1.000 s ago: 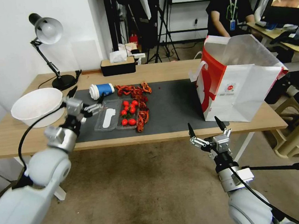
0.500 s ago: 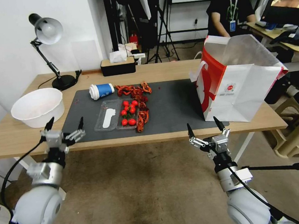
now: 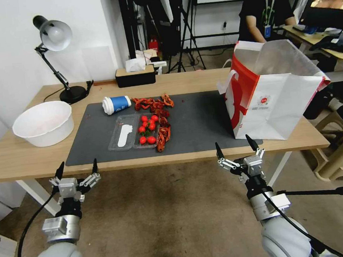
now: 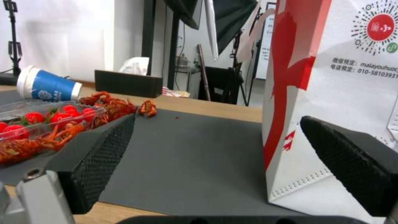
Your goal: Pick up the trash from the table and place it into the takeout bag.
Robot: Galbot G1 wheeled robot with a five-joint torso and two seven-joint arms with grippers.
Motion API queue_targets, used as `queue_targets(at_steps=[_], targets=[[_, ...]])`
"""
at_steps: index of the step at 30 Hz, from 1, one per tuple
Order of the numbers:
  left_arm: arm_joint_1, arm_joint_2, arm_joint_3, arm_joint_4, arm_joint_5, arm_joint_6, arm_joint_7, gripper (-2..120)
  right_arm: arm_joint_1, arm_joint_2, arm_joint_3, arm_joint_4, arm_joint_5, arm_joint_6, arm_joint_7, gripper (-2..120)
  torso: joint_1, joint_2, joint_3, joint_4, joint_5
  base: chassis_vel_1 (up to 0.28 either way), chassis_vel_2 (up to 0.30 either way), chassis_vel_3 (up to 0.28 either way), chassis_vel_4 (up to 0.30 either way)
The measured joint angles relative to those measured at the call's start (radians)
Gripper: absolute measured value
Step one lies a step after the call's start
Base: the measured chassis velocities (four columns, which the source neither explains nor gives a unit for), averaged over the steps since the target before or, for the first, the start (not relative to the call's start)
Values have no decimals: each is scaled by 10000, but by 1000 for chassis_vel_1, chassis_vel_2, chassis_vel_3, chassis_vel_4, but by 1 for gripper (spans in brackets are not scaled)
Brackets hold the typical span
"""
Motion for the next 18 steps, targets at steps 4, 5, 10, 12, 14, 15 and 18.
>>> queue_targets(at_steps=[4, 5, 10, 12, 14, 15, 18], targets=[[49, -172, 130, 145, 166, -224, -34, 100, -26, -8, 30, 0, -2, 0, 12, 100, 0, 0, 0, 0, 0, 0, 0, 0, 0], [27, -165, 130, 144, 172, -226, -36, 100, -27, -12, 30, 0, -4, 1, 12, 100, 0, 0, 0, 0, 0, 0, 0, 0, 0], [7, -81, 58, 168, 171, -208, -37, 100, -26, -5, 37, -19, -5, 23, 15, 100, 0, -2, 0, 1, 0, 0, 0, 0, 0], [-24, -80, 67, 188, 158, -208, -32, 100, -26, 8, 39, -35, -5, 26, 16, 100, 0, -2, 0, 1, 0, 0, 0, 0, 0], [-230, 83, 98, 228, 110, -186, 86, 100, -20, 29, 38, -46, -5, 27, 17, 100, 0, -2, 0, 3, -2, 0, 0, 0, 0], [-533, 343, 117, 279, -11, -96, 322, 100, -5, 40, 37, -54, -5, 28, 17, 100, 0, -2, 0, 3, -1, 0, 0, 0, 0], [-1437, 1114, 434, 506, -596, 115, 979, 100, 16, 54, 36, -57, -5, 24, 19, 100, 0, -2, 1, 0, -1, 0, 0, 0, 0]])
